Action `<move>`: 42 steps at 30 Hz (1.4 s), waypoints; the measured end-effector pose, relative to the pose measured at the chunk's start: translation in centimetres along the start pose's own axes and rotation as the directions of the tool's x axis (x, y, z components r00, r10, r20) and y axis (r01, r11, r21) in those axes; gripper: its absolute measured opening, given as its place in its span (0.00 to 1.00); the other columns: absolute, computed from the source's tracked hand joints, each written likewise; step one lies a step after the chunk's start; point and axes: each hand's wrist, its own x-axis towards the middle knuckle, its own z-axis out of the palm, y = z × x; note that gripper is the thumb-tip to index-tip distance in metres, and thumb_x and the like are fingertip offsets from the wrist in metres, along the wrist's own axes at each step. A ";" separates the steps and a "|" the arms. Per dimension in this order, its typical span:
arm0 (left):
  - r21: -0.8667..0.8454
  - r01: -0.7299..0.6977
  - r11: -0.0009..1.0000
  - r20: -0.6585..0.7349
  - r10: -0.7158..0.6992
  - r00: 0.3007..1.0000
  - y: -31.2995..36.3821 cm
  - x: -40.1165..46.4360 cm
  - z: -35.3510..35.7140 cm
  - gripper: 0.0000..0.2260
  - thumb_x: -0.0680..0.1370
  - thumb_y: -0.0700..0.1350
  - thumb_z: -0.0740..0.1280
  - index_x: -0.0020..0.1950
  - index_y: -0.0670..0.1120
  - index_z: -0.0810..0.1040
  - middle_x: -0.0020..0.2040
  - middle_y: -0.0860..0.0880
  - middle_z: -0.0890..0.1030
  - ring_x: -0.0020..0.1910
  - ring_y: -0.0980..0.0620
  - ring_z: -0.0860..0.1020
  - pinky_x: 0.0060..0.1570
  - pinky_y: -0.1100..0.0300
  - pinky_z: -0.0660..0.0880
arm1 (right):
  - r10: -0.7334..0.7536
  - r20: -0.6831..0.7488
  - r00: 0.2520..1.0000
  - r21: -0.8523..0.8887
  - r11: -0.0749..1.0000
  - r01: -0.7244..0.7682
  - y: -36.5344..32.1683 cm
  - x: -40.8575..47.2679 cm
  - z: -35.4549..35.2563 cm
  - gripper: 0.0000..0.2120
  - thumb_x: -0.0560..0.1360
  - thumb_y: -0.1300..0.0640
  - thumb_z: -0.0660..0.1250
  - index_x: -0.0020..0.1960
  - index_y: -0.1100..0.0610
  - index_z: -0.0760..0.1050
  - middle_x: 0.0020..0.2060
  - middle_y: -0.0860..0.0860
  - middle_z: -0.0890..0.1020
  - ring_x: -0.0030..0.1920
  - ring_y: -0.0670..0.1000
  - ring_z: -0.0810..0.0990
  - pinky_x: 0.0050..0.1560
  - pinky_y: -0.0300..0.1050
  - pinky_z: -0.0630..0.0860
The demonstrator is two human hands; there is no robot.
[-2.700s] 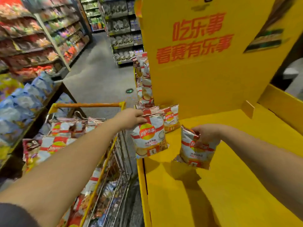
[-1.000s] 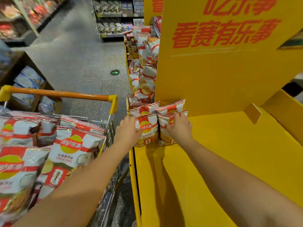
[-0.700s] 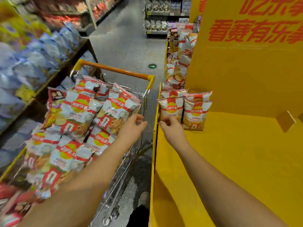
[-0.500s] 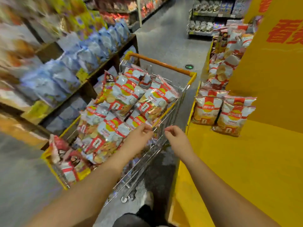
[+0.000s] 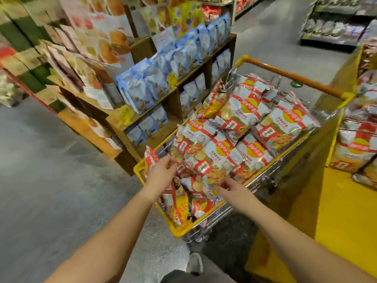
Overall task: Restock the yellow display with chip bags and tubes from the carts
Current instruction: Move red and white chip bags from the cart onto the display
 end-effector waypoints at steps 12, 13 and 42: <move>0.765 -0.532 0.364 0.512 0.156 0.844 -10.0 11.3 -7.5 0.32 0.77 0.40 0.64 0.79 0.50 0.54 0.79 0.49 0.53 0.78 0.46 0.51 0.71 0.46 0.56 | 0.097 0.006 0.995 -0.246 0.965 -0.092 -10.6 11.1 12.3 0.38 0.75 0.31 0.55 0.73 0.57 0.61 0.71 0.58 0.65 0.63 0.60 0.73 0.63 0.57 0.72; 0.768 -0.558 0.313 0.550 0.121 0.826 -10.1 12.0 -7.7 0.33 0.78 0.40 0.63 0.80 0.50 0.50 0.80 0.50 0.48 0.79 0.46 0.47 0.73 0.45 0.53 | 0.115 -0.009 0.993 -0.278 0.954 -0.113 -11.0 12.0 13.1 0.40 0.75 0.30 0.54 0.75 0.57 0.58 0.73 0.59 0.62 0.66 0.62 0.70 0.65 0.57 0.71; 0.759 -0.539 0.366 0.539 0.114 0.835 12.9 8.9 -12.0 0.20 0.76 0.62 0.66 0.47 0.44 0.75 0.43 0.46 0.78 0.38 0.49 0.73 0.34 0.58 0.67 | 0.274 0.098 0.957 -0.050 0.962 -0.270 -9.7 1.7 -5.4 0.02 0.74 0.62 0.62 0.43 0.59 0.72 0.42 0.56 0.73 0.42 0.55 0.72 0.41 0.48 0.70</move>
